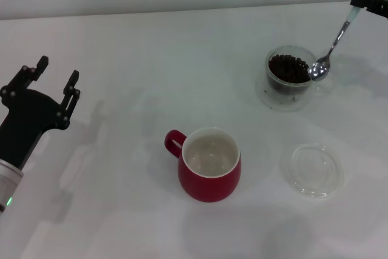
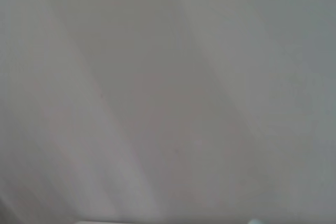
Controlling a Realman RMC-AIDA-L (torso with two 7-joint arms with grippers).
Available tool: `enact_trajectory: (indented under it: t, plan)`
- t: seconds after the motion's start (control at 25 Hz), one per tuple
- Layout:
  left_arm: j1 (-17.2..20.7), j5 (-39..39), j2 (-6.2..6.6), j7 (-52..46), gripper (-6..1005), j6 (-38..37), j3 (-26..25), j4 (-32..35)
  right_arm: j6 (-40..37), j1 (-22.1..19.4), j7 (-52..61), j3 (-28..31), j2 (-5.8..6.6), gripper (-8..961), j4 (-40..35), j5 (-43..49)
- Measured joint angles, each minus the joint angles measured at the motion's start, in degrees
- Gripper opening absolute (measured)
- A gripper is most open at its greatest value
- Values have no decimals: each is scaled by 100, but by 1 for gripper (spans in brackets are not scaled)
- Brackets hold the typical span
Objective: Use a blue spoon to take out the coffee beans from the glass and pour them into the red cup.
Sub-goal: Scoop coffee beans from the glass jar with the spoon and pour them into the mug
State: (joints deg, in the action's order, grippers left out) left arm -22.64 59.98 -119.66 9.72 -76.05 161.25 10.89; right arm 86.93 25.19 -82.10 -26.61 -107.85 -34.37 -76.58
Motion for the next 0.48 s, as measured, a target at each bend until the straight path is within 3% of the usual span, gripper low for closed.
enact_trajectory:
  t: [0.32, 0.48]
  plan:
    - [67, 1, -7, -3, 517, 64, 16, 52, -504, 97, -480, -1, -190, 146, 27, -170]
    - [67, -2, -5, -4, 517, 98, 14, 62, -753, 135, -855, -2, -347, 146, 28, -235]
